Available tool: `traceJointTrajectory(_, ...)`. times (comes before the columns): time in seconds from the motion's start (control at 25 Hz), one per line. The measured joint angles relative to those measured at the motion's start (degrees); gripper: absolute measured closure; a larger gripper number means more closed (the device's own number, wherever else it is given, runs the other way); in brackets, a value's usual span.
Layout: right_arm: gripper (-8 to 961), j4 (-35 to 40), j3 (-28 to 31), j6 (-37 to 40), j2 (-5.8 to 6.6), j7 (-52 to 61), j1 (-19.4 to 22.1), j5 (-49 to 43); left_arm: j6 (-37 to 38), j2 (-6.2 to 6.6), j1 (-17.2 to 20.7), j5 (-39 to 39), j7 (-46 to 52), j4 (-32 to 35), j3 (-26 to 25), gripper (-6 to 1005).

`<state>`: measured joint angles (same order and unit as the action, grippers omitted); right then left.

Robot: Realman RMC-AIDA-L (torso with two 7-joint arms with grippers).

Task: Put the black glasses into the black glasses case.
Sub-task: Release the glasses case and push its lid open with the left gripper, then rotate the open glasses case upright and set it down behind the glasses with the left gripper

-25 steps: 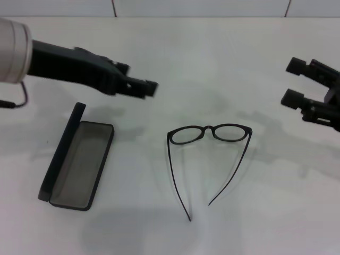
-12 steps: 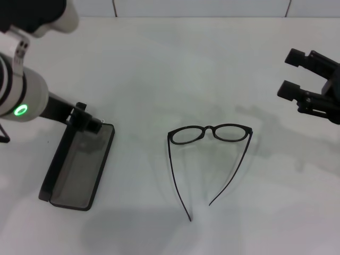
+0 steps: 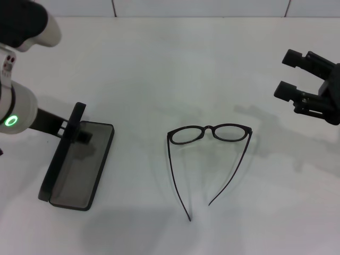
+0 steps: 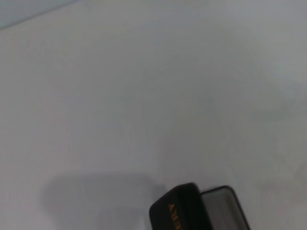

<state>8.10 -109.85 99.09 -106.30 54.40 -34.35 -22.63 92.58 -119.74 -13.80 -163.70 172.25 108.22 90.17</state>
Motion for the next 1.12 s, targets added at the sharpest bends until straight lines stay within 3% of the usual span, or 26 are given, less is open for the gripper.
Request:
traceJointTrajectory(0.6,79,-0.03,0.00,-0.48,-0.13,-0.87,0.54,0.14,-1.71,0.39,-0.66,0.85,-1.45,-6.05,-0.71,262)
traceJointTrajectory(1.0,81,0.17,1.83,0.95,-0.13,-1.35,1.87,0.10,-4.16,0.32,-0.64,1.08,-4.72,-5.95,-0.94,709)
traceJointTrajectory(1.12,81,0.18,3.99,4.30,0.02,-1.71,3.16,-0.18,-5.26,0.28,-1.23,1.09,-7.58,-4.85,-0.97,751)
